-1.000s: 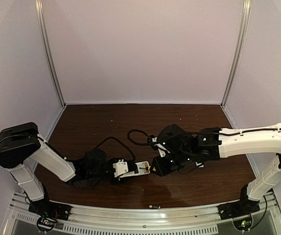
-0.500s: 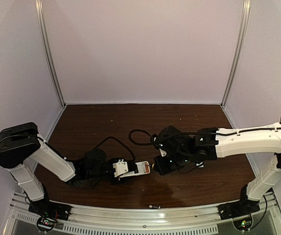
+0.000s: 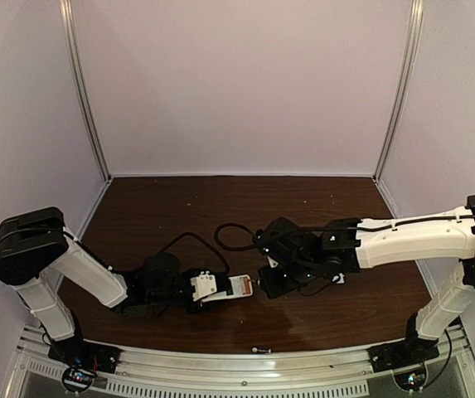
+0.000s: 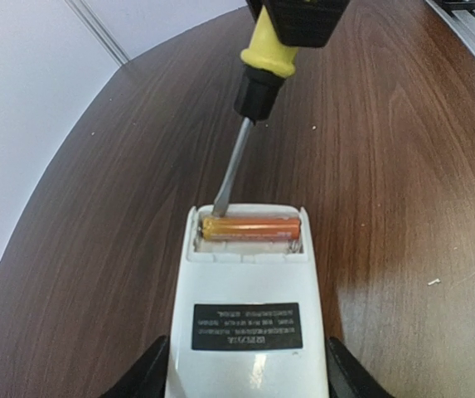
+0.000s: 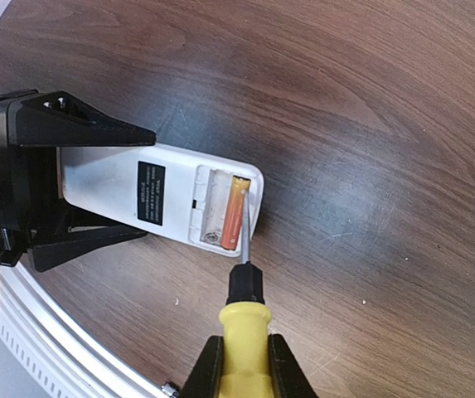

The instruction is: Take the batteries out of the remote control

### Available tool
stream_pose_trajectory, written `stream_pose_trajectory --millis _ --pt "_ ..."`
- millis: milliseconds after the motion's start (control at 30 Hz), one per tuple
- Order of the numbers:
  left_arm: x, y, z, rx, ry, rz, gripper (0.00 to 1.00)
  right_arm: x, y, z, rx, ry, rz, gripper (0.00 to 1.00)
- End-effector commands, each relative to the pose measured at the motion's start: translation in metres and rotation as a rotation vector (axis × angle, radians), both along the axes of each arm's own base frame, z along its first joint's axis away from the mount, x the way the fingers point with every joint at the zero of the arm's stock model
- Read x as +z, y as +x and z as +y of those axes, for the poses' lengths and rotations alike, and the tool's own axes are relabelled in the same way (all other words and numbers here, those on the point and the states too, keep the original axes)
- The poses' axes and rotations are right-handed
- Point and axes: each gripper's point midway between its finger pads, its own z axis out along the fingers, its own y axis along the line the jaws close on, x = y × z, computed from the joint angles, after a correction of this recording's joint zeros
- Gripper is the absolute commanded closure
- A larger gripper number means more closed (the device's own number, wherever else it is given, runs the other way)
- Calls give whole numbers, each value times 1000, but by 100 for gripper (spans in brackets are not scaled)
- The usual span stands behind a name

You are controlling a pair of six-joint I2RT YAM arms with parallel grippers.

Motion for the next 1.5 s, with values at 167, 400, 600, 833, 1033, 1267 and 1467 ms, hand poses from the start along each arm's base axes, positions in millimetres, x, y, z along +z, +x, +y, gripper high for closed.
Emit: stream_pose_trajectory --millis 167,400,600,833,1033,1267,1467 --pt "19 1 -5 -3 -60 -36 100 -2 5 -2 -19 -39 -25 100" --pt "20 1 -5 -2 -61 -37 100 -6 4 -1 -16 -51 -16 100" --pt "19 1 -5 -4 -59 -36 100 -8 4 -2 -14 -55 -11 100" --pt "20 1 -5 -4 -61 -37 100 -12 4 -2 -14 -70 -7 100" --pt "18 1 -5 -5 -54 -34 100 -22 3 -3 -11 -104 7 100" --pt "15 2 -7 -6 -42 -28 100 -27 6 2 -1 -115 4 100" --pt "15 2 -7 -6 -41 -26 100 -27 7 2 4 -115 2 100"
